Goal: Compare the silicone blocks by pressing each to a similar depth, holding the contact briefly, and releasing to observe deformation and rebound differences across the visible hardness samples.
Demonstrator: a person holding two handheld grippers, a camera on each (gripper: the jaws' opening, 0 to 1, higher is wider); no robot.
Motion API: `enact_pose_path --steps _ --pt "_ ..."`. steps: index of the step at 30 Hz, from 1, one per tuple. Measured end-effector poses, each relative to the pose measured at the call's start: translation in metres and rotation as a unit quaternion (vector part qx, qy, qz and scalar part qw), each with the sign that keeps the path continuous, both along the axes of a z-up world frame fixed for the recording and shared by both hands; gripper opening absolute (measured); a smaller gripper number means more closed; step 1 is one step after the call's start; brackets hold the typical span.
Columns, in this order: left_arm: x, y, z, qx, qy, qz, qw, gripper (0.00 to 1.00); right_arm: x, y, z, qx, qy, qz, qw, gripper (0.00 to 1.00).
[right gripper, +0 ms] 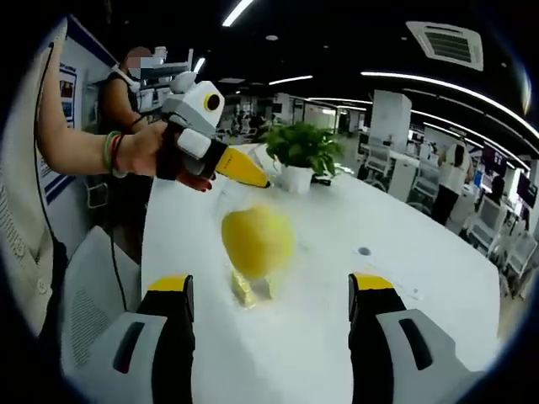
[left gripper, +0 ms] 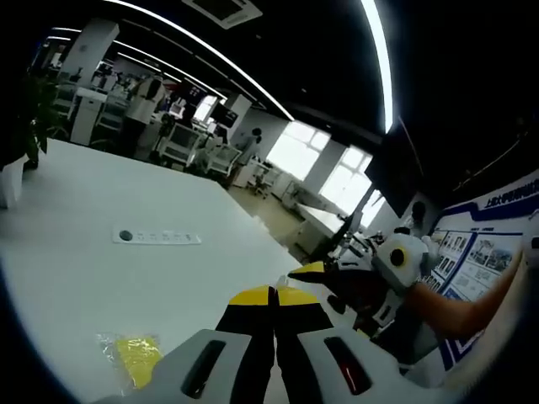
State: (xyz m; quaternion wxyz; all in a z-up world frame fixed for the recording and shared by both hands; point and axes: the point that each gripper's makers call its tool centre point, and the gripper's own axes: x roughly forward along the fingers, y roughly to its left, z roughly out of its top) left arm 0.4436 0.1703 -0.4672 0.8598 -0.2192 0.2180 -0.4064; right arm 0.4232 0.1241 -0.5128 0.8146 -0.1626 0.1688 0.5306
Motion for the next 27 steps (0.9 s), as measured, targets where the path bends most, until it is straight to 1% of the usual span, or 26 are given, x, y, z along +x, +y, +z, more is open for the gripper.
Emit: enact_pose_path --steps 2,5,7,8,10,16,22,25,27 --pt "0.002 0.001 0.0 -0.001 0.001 -0.001 1.0 0.0 0.007 0.007 0.0 -0.011 -0.005 0.015 0.9998 0.69" --pt "0.004 0.002 0.0 -0.001 0.0 -0.002 1.0 0.0 0.015 0.021 -0.003 -0.023 0.003 0.041 0.9989 0.69" --pt "0.006 0.003 0.0 0.001 0.0 -0.003 1.0 0.0 0.02 0.031 -0.004 -0.034 -0.003 0.061 0.9976 0.68" --pt "0.006 0.004 0.0 0.002 -0.001 -0.002 1.0 0.0 0.02 0.037 -0.006 -0.04 -0.002 0.075 0.9963 0.68" --pt "0.007 0.004 -0.001 0.0 0.001 -0.005 1.0 0.0 0.022 0.046 -0.009 -0.048 0.002 0.091 0.9947 0.68" --pt "0.008 0.006 -0.001 0.007 -0.001 -0.009 0.9999 0.0 0.021 0.066 -0.023 -0.074 0.018 0.136 0.9878 0.65" --pt "0.008 0.005 -0.004 0.01 0.002 -0.016 0.9998 0.0 0.019 0.078 -0.031 -0.082 0.032 0.157 0.9838 0.61" --pt "0.008 0.004 -0.004 0.009 0.003 -0.018 0.9998 0.0 0.019 0.082 -0.038 -0.093 0.034 0.166 0.9812 0.58" --pt "0.009 0.004 -0.005 0.008 0.004 -0.019 0.9998 0.0 0.02 0.085 -0.041 -0.095 0.038 0.169 0.9803 0.58"
